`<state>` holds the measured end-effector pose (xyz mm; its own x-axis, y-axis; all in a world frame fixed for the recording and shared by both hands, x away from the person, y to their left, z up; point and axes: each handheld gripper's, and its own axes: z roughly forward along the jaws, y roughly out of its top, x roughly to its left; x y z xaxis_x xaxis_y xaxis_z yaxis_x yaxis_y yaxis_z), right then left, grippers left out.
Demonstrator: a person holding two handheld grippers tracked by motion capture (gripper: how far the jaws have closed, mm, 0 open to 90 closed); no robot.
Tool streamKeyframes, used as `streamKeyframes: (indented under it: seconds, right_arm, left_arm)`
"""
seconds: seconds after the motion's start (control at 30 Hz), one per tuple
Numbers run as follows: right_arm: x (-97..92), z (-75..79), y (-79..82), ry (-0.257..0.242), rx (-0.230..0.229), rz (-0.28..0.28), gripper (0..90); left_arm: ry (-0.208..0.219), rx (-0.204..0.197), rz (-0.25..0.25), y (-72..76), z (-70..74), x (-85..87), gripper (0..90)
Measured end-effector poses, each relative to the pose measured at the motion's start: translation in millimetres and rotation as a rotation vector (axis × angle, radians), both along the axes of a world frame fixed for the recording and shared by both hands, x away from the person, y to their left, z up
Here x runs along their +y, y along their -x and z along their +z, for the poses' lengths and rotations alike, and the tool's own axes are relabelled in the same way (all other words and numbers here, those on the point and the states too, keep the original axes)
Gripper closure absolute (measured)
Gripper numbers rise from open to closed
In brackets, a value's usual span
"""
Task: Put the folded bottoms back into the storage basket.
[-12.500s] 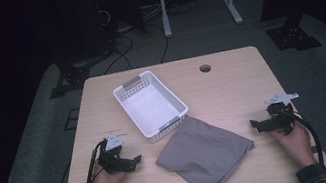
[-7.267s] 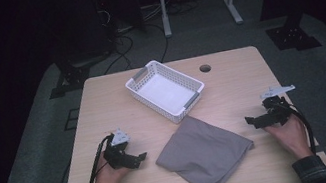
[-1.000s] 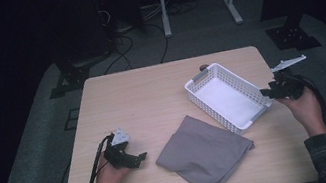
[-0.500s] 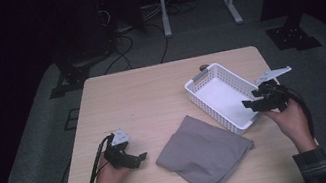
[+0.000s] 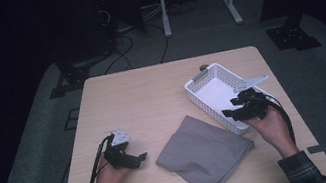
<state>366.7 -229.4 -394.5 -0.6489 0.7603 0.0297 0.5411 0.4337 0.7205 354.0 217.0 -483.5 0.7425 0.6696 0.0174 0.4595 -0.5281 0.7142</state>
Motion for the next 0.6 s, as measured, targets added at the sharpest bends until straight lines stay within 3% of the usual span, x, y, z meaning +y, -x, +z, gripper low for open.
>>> streamKeyframes:
  seconds: [0.3, 0.33, 0.37, 0.4, 0.5, 0.6]
  right_arm:
    - [24.0, -8.8, -2.1, 0.026, 0.031, 0.056, 56.1]
    - [27.5, -11.7, -3.5, 0.048, 0.031, 0.071, 62.1]
    - [27.5, -11.7, -3.5, 0.048, 0.031, 0.071, 62.1]
    - [31.1, -14.7, -3.0, 0.089, 0.03, 0.064, 67.3]
    - [29.1, -15.3, -2.5, 0.102, 0.02, 0.057, 77.4]
    - [24.7, -15.8, -1.8, 0.097, 0.027, 0.055, 78.8]
  left_arm:
    - [-0.001, -0.001, 0.003, 0.3, 0.0, -0.1, 0.0]
    - [0.0, -0.001, 0.005, 0.7, 0.0, -0.2, 0.0]
    - [0.0, -0.001, 0.005, 0.7, 0.0, -0.2, 0.0]
    - [0.0, 0.0, 0.006, 0.9, 0.0, -0.3, 0.0]
    - [-0.001, 0.001, 0.005, 0.8, 0.1, -0.2, 0.0]
    - [0.0, 0.0, 0.005, 0.8, 0.0, -0.2, 0.0]
